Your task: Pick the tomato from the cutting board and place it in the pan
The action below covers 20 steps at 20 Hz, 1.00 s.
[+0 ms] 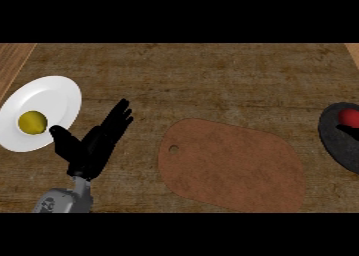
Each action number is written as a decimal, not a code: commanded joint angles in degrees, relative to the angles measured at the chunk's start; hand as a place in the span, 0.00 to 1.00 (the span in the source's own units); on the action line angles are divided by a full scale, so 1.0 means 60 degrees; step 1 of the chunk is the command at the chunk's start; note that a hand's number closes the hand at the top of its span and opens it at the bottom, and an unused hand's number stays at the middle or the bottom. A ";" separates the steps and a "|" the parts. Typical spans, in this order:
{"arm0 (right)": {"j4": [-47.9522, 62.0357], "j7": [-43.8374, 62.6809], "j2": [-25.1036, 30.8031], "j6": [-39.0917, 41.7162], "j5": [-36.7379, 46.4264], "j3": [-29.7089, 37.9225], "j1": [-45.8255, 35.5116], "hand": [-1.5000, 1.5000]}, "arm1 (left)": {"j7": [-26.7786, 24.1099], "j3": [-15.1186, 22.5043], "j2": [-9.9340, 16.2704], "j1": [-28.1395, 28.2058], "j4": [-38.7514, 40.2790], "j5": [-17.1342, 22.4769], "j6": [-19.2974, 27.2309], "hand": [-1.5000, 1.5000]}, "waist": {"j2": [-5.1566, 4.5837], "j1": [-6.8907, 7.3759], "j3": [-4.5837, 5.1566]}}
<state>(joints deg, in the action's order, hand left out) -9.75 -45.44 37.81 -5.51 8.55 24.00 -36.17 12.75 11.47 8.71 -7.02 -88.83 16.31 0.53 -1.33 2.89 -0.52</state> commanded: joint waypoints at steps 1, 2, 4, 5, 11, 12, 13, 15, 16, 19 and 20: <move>0.0450 0.0221 0.0645 0.1809 -0.0453 0.0420 0.0037 0.00 | 0.0036 -0.0054 0.0049 0.0118 -0.0051 0.0078 -0.0088 0.50 | -0.0032 0.0045 -0.0004; 0.0456 -0.0009 0.0597 0.2049 -0.0556 0.0517 0.0157 0.00 | -0.0096 0.0157 -0.0190 0.0274 -0.0103 -0.0109 0.0114 0.50 | -0.0021 0.0032 -0.0007; 0.0552 0.0025 0.0972 0.3067 -0.0482 0.0420 0.0345 0.00 | -0.0388 -0.0100 -0.0001 0.0105 0.0430 -0.0138 -0.0071 0.50 | -0.0074 -0.0064 -0.0005; 0.0570 -0.0197 0.1157 0.3526 -0.0444 0.0379 0.0637 0.00 | -0.0312 -0.0055 -0.0075 0.0242 0.0251 -0.0087 -0.0016 0.50 | -0.0026 -0.0089 -0.0003; 0.0477 -0.1383 0.1774 0.5605 -0.0319 0.0226 0.1750 0.00 | 0.0096 -0.0086 -0.0064 0.0177 -0.0172 -0.0036 0.0122 0.50 | 0.0044 -0.0213 -0.0021; 0.0467 -0.1322 0.1906 0.5757 -0.0327 0.0231 0.1790 0.00 | 0.0003 -0.0339 0.0186 0.0237 -0.0042 0.0248 -0.0248 0.50 | 0.0016 -0.0176 -0.0026; 0.0411 -0.1408 0.1876 0.5818 -0.0305 0.0201 0.1886 0.00 | -0.0021 -0.0222 0.0087 0.0209 -0.0003 0.0157 -0.0211 0.50 | 0.0032 -0.0204 -0.0019; 0.0272 -0.1705 0.1975 0.6322 -0.0427 0.0282 0.2097 0.00 | 0.0149 -0.0387 0.0124 -0.0013 0.0139 0.0171 -0.0091 0.50 | 0.0050 -0.0330 -0.0027; 0.0256 -0.1534 0.2079 0.6275 -0.0374 0.0232 0.2106 0.00 | -0.0032 -0.0322 0.0153 0.0221 0.0043 0.0079 -0.0132 0.50 | 0.0050 -0.0222 -0.0027; 0.0047 -0.1774 0.2187 0.6444 -0.0338 0.0161 0.2427 0.00 | -0.0010 -0.0368 0.0187 0.0127 0.0046 0.0192 -0.0280 0.50 | 0.0059 -0.0264 -0.0034; 0.0005 -0.1779 0.2050 0.6365 -0.0327 0.0132 0.2453 0.00 | -0.0008 -0.0225 0.0009 0.0131 0.0159 0.0038 -0.0098 0.50 | 0.0042 -0.0263 -0.0046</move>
<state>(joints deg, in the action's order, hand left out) -9.46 -48.92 49.53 23.70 6.56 24.99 -23.53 12.67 9.72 9.24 -6.21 -88.32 16.99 -0.37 -1.07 1.37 -0.70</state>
